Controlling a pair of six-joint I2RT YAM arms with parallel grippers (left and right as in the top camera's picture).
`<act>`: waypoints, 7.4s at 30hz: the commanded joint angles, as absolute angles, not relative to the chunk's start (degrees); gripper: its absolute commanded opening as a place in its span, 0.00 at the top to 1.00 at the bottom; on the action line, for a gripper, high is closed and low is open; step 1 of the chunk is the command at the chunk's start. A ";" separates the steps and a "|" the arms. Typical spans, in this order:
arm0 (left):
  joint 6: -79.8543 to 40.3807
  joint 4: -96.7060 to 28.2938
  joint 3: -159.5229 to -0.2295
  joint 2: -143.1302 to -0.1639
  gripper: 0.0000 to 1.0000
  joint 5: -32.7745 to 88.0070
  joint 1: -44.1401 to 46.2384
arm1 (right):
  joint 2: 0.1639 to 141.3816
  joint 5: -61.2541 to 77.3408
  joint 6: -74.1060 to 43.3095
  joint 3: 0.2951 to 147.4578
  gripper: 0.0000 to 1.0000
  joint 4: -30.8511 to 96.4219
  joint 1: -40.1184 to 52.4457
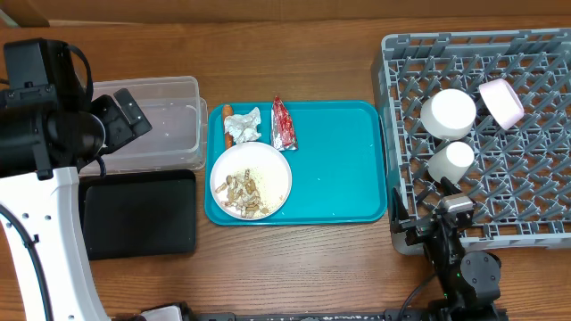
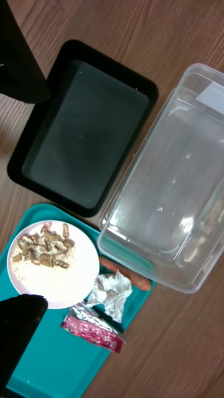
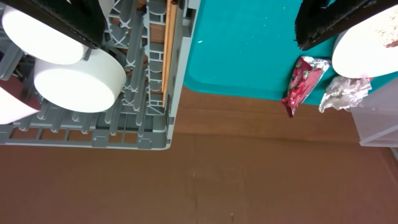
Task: Sort waste into correct bins and load items into the dishwasher
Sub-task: 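Withdraw the right gripper from the rack to its rest position, then reach the left gripper to the red wrapper on the teal tray and grasp it, then carry the red wrapper into the clear plastic bin and release, then grasp the crumpled foil wrapper on the tray with the left gripper, then drop the foil wrapper into the clear plastic bin, then grasp the carrot piece on the teal tray with the left gripper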
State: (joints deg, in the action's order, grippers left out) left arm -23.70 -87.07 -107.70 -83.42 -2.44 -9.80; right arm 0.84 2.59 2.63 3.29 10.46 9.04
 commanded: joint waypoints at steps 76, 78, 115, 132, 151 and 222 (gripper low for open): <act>-21.89 -52.80 -110.26 -129.29 0.94 -1.80 27.27 | 0.16 2.63 2.85 2.90 0.00 9.93 8.97; -21.89 -55.24 -113.23 -127.33 0.96 -1.87 27.24 | 0.16 2.63 2.85 2.90 0.00 9.93 8.97; -40.84 -87.90 -98.85 -105.43 0.96 -20.32 3.62 | 0.16 2.63 2.85 2.90 0.00 9.93 8.97; -23.57 -61.17 -106.19 -107.96 0.32 2.28 -3.62 | 0.16 2.63 2.85 2.90 0.00 9.93 8.97; -10.50 -57.21 -106.17 -129.25 0.32 -15.66 20.73 | 0.16 2.63 2.85 2.90 0.00 9.93 8.97; -26.85 -68.01 -116.42 -137.56 0.47 -16.60 14.92 | 0.16 2.63 2.85 2.90 0.00 9.93 8.97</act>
